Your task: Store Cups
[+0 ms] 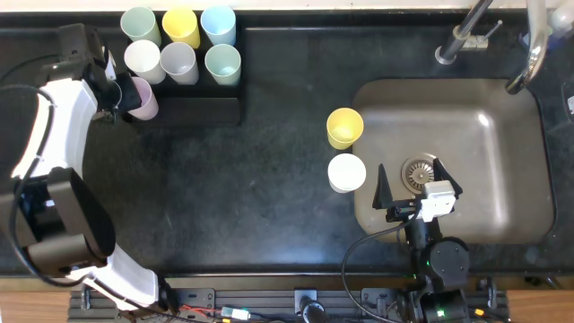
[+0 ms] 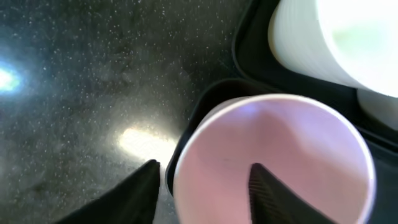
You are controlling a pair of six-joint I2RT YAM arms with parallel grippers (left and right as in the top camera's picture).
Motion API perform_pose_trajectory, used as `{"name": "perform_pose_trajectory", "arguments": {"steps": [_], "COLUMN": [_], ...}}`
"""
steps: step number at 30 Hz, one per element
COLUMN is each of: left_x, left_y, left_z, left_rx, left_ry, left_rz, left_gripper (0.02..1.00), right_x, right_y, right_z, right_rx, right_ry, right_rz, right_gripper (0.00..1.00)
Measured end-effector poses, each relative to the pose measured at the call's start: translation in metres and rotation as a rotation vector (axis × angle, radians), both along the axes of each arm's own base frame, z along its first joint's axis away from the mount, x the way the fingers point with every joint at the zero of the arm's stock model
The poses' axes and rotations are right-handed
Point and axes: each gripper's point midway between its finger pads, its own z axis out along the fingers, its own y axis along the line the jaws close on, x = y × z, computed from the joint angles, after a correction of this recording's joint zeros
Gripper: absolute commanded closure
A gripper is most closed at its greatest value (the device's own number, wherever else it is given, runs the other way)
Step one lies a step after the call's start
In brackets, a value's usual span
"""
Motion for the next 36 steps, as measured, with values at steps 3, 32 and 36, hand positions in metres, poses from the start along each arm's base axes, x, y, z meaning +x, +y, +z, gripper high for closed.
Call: {"name": "perform_pose_trajectory", "arguments": {"steps": [3,32,36], "left_x": [0.002,-0.069,-0.060], "left_y": [-0.011,-0.409,-0.422], "left_z": [0.027,0.027,0.003], "left_rx": [0.006,-0.095,-0.104], "left_ry": [-0.067,0.091,0.091], "left_rz": [-0.009,-0.485,-0.485], "left_gripper": [0.364,0.226,0.308], "right_x": [0.000,0.000,0.000], "right_y": [0.000,0.000,0.000], "right_z": [0.000,0.000,0.000], "right_rx": [0.000,0.000,0.000], "right_ry": [-0.001,0.000,0.000], "right_rz": [0.000,0.000,0.000], "right_gripper": [0.005,0.005,0.003]}}
